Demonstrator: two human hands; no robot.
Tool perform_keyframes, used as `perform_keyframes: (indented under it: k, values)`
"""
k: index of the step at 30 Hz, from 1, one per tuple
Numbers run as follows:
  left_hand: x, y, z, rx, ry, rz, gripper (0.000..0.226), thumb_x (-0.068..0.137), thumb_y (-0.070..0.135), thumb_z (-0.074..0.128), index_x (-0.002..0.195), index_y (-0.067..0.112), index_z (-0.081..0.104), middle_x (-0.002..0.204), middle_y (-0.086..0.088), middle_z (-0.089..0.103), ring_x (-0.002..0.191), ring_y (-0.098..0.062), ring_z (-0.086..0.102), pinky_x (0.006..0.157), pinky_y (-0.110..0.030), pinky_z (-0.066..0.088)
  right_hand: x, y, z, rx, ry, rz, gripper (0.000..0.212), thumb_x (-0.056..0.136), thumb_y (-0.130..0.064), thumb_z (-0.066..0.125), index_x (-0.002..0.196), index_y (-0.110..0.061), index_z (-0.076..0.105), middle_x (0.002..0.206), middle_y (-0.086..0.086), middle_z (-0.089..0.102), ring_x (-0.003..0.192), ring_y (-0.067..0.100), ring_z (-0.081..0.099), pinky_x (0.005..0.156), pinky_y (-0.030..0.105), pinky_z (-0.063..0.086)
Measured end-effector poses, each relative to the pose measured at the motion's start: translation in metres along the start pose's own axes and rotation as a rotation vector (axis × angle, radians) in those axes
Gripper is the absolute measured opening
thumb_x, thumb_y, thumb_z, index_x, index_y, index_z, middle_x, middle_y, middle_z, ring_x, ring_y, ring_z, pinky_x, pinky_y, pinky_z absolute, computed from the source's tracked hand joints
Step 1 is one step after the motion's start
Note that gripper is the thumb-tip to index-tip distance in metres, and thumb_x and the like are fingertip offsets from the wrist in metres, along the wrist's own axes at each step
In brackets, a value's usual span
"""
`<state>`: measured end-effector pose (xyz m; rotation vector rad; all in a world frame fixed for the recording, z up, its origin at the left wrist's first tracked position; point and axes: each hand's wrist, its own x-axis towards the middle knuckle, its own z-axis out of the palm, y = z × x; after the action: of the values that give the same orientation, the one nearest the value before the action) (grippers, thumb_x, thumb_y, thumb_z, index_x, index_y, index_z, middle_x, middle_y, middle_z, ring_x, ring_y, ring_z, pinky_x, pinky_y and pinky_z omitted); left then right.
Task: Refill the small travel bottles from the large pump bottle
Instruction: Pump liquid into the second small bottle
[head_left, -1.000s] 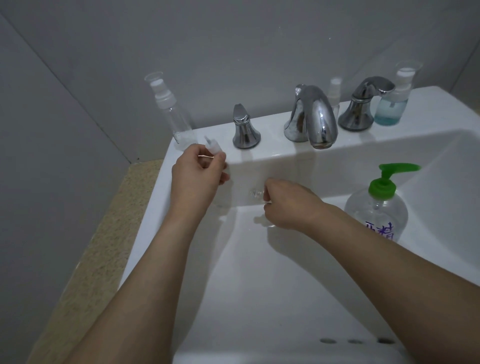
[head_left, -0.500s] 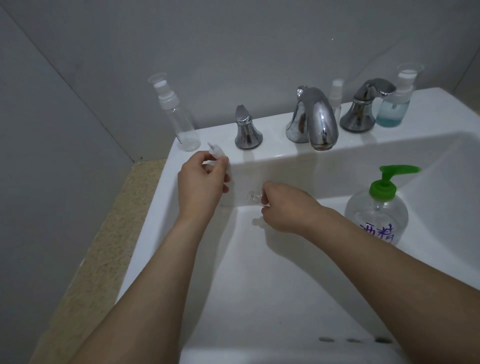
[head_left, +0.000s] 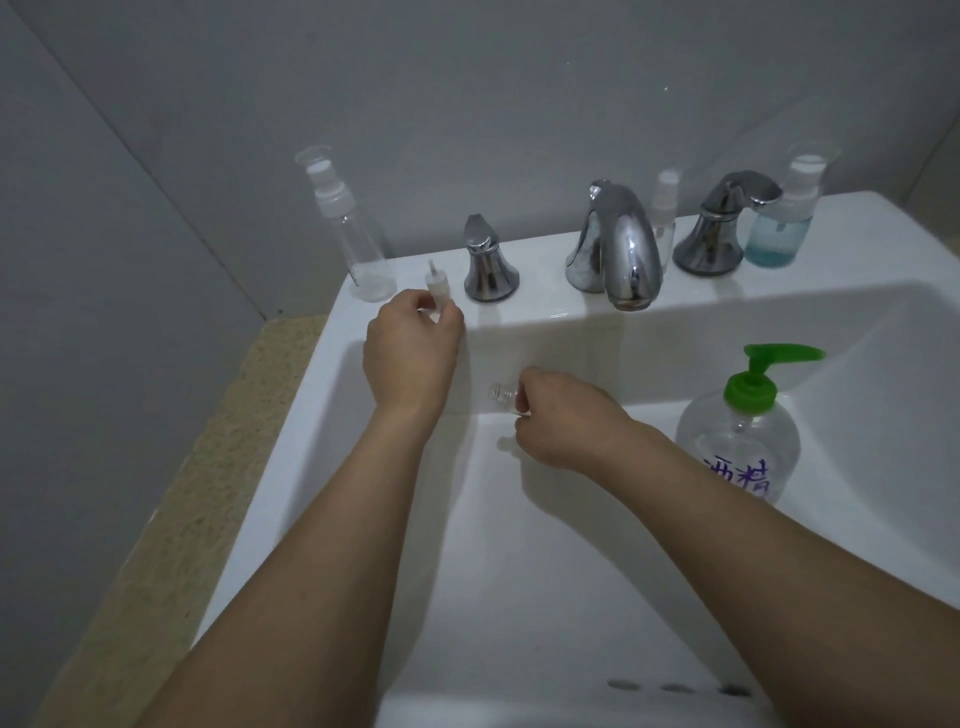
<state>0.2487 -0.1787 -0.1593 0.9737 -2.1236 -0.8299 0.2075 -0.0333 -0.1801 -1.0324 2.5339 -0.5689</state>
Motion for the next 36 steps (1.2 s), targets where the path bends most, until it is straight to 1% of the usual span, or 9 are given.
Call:
perform_keyframes:
  k: [3,5,9,13,16,20,26,31,36]
  values:
    - [-0.005,0.001,-0.006,-0.032,-0.041,-0.029,0.035,0.079,0.037,0.058,0.107,0.017,0.067,0.063,-0.001,0.068,0.05,-0.016,0.066,0.062,-0.039,0.059,-0.001,-0.002,0.002,-0.015,-0.01,-0.007,0.023,0.083,-0.015,0.051,0.106,-0.015,0.05,0.108,0.005,0.059,0.097,0.028,0.057,0.074,0.031,0.042]
    - [-0.005,-0.003,-0.018,-0.096,-0.085,-0.078,0.046,0.079,0.029,0.063,0.123,0.016,0.057,0.071,-0.004,0.068,0.051,-0.017,0.065,0.057,-0.035,0.059,-0.001,-0.001,0.002,-0.019,-0.017,-0.002,0.023,0.084,-0.014,0.051,0.107,-0.014,0.05,0.109,0.006,0.059,0.097,0.028,0.056,0.074,0.031,0.042]
    - [-0.006,-0.013,-0.047,-0.044,-0.134,-0.159,0.018,0.083,0.017,0.05,0.096,0.009,0.059,0.068,-0.009,0.066,0.047,-0.019,0.059,0.045,-0.026,0.048,-0.001,0.001,0.003,-0.02,-0.038,0.001,0.024,0.083,-0.015,0.051,0.107,-0.015,0.05,0.111,0.005,0.058,0.099,0.028,0.056,0.076,0.032,0.043]
    - [-0.026,-0.01,-0.044,0.176,-0.377,-0.175,0.024,0.076,0.026,0.043,0.08,0.012,0.062,0.069,-0.004,0.071,0.057,-0.023,0.068,0.066,-0.039,0.06,-0.002,0.001,0.006,-0.021,-0.068,-0.002,0.022,0.084,-0.016,0.051,0.106,-0.015,0.05,0.11,0.006,0.058,0.094,0.027,0.053,0.075,0.032,0.042]
    - [-0.039,-0.005,-0.041,0.371,-0.469,-0.067,0.018,0.078,0.027,0.043,0.08,0.018,0.059,0.082,-0.002,0.068,0.076,-0.025,0.066,0.073,-0.036,0.056,-0.003,-0.001,0.005,-0.024,-0.068,-0.014,0.022,0.085,-0.019,0.055,0.106,-0.014,0.05,0.109,0.007,0.057,0.095,0.027,0.053,0.073,0.031,0.04]
    - [-0.036,-0.002,-0.041,0.483,-0.48,0.014,0.019,0.087,0.029,0.046,0.092,0.019,0.061,0.09,0.001,0.064,0.085,-0.022,0.06,0.075,-0.034,0.052,-0.004,-0.001,0.004,-0.017,-0.078,-0.006,0.022,0.086,-0.023,0.057,0.105,-0.015,0.051,0.106,0.005,0.057,0.091,0.026,0.052,0.072,0.031,0.039]
    - [-0.025,-0.006,-0.027,0.612,-0.523,0.116,0.02,0.087,0.029,0.045,0.093,0.016,0.059,0.095,-0.004,0.063,0.086,-0.028,0.058,0.069,-0.031,0.047,0.0,0.003,0.003,-0.005,-0.067,0.019,0.018,0.086,-0.022,0.057,0.101,-0.017,0.05,0.101,0.003,0.056,0.091,0.026,0.052,0.075,0.032,0.043]
    - [-0.016,-0.01,-0.017,0.594,-0.556,0.13,0.019,0.086,0.031,0.046,0.08,0.016,0.055,0.085,-0.005,0.061,0.079,-0.028,0.057,0.062,-0.029,0.039,0.004,0.007,0.006,-0.017,-0.06,0.034,0.015,0.084,-0.022,0.056,0.098,-0.019,0.05,0.095,0.001,0.055,0.085,0.024,0.051,0.071,0.031,0.041]
    - [-0.021,-0.008,-0.022,0.517,-0.539,0.084,0.023,0.088,0.031,0.044,0.082,0.013,0.057,0.082,-0.003,0.061,0.08,-0.028,0.059,0.063,-0.031,0.042,0.003,0.009,0.001,0.038,-0.048,0.049,0.013,0.083,-0.019,0.055,0.095,-0.019,0.05,0.094,-0.001,0.054,0.087,0.023,0.054,0.071,0.031,0.044]
